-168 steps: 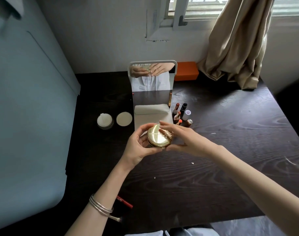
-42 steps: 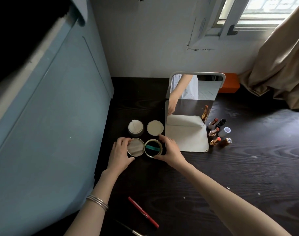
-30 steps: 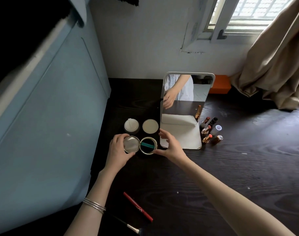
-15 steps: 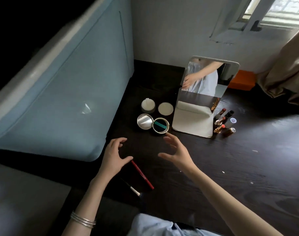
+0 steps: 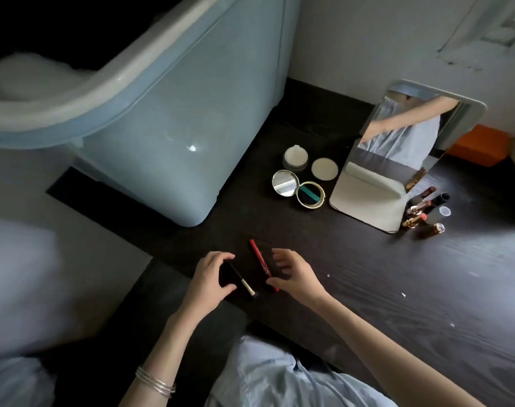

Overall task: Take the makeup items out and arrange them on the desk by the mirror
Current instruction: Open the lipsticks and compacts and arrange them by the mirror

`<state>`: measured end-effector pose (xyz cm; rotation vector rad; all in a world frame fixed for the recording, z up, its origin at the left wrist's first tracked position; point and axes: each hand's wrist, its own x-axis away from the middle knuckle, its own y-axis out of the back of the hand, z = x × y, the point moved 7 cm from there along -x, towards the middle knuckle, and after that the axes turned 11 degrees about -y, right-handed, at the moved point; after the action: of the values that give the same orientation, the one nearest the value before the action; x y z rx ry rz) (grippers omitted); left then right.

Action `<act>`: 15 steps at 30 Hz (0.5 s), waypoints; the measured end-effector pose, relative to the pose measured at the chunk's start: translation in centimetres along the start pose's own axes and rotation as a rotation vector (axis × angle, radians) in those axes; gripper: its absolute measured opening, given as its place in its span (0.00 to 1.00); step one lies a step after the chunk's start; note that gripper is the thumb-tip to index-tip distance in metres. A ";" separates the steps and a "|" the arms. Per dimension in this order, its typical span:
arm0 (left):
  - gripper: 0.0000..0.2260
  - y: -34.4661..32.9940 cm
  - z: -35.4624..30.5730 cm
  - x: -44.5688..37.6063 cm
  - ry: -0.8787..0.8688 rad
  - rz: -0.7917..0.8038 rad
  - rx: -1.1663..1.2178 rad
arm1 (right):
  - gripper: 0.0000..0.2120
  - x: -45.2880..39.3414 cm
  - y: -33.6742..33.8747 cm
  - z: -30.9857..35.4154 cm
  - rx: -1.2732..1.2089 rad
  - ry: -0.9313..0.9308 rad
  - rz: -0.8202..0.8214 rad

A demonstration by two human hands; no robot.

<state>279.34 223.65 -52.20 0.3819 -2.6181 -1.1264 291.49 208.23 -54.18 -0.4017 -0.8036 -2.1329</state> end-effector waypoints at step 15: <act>0.15 -1.5 -0.2 -0.8 -0.111 0.035 -0.293 | 0.26 -1.2 -1.3 -0.7 0.191 -0.064 -0.009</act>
<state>280.40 222.80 -53.32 0.2159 -2.4857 -1.5312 291.21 209.04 -55.90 -0.3679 -1.0377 -2.0381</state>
